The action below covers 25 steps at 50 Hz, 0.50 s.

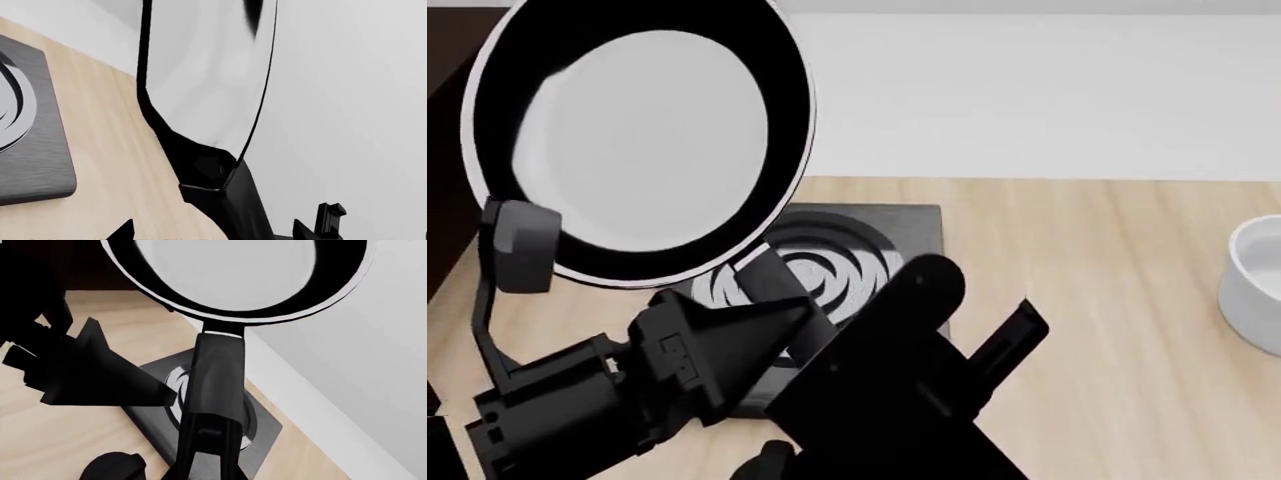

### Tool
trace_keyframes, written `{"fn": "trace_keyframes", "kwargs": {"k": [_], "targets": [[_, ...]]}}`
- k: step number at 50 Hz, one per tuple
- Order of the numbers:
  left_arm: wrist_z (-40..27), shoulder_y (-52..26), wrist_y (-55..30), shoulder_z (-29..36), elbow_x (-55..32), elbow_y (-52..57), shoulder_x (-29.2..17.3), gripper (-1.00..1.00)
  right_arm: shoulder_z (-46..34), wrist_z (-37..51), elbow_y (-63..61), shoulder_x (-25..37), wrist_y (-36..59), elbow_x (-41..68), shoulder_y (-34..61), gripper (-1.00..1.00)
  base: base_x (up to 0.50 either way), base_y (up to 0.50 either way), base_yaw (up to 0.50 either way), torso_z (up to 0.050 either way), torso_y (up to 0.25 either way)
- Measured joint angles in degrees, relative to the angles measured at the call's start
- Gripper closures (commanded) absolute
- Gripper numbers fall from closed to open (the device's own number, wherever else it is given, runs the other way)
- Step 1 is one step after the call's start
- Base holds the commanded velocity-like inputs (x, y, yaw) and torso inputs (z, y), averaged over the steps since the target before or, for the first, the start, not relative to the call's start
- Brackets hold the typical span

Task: Put the frying pan on the cabinet shelf.

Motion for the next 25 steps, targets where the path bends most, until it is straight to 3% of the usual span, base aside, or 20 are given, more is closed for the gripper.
{"fn": "trace_keyframes", "kwargs": {"k": [25], "targets": [[2.51,-1.28,0.97,3.57,2.27,-2.85,1.77,-1.0,-1.21,-0.25,-0.63,1.32,-2.31,-1.1,-1.79,1.0,0.0,0.0,0.0,0.0,0.002]]}}
